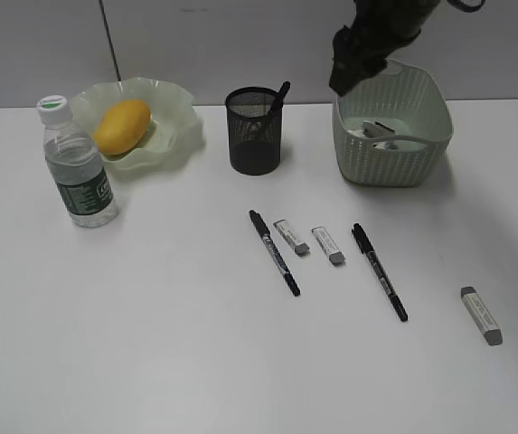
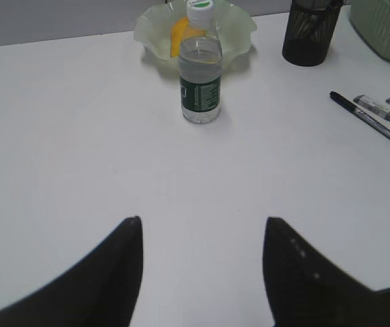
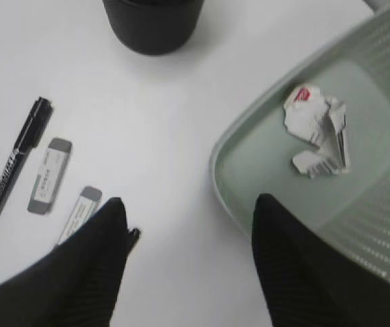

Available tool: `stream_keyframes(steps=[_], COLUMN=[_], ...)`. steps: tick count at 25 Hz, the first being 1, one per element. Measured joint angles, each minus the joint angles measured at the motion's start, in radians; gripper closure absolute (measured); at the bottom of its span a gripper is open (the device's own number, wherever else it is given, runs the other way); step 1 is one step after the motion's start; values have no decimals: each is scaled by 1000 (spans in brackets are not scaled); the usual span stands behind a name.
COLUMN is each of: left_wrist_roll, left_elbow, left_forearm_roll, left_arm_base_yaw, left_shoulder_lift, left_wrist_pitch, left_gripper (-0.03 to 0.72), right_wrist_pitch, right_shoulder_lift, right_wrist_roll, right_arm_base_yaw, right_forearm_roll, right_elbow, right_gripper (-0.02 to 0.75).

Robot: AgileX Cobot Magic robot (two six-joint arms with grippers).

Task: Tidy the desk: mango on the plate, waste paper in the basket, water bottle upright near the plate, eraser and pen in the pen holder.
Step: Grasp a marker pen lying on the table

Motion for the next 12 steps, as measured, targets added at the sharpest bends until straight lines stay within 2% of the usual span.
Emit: stream_keyframes(steps=[7, 12], left_wrist_roll=[0, 0], left_elbow=[0, 0], left_forearm_roll=[-9, -9], left_arm_base_yaw=[0, 0], left_shoulder_lift=[0, 0], left_wrist_pitch=[0, 0], left_gripper=[260, 260], right_wrist_pitch=[178, 189], right_shoulder_lift=[-16, -145], right_wrist_roll=[68, 81], right_arm_base_yaw=[-135, -251], right_forearm_roll=[-3, 24], right_elbow=[5, 94], right_gripper=[269, 269])
